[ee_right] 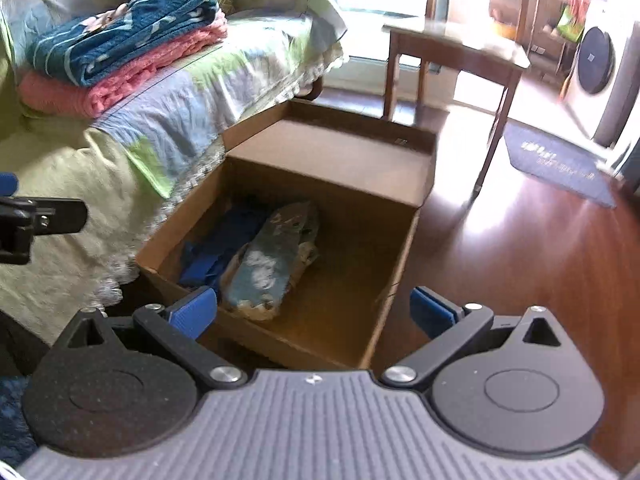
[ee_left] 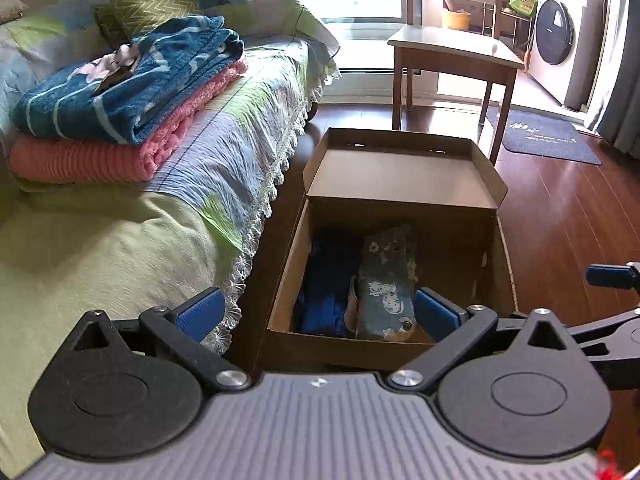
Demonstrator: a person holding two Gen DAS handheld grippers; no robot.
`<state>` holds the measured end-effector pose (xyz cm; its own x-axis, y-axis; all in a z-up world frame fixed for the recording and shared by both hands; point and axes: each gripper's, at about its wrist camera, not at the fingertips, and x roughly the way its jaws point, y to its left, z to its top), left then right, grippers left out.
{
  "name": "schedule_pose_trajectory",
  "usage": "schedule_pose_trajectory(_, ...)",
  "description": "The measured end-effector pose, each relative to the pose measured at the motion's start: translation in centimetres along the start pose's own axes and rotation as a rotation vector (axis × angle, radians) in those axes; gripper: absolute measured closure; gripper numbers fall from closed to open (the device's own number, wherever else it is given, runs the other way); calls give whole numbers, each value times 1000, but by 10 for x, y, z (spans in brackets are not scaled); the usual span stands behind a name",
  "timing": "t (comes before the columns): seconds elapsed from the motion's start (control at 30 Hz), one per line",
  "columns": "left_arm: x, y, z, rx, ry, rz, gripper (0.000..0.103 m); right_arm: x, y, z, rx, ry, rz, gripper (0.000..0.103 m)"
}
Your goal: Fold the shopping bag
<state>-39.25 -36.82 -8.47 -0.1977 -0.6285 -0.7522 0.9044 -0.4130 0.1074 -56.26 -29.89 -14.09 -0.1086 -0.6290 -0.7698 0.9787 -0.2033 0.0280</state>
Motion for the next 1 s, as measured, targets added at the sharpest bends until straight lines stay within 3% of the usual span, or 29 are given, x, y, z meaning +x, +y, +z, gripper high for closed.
schedule_pose_trajectory(0.2,-5,-5,1,21,6,-8,2,-13,2,0,-25,-66,-86,1)
schedule_pose_trajectory(0.3,-7,-7,0,24,6,-11,2,-21,2,2,-12,-90,-82,1)
schedule_pose_trajectory(0.53,-7,-7,-1,1,21,-60,2,-28,-6,9,62,-35,28,1)
schedule_pose_trajectory(1.0,10,-6,-4,5,107,-63,2,-11,-11,5,132,117,10,1)
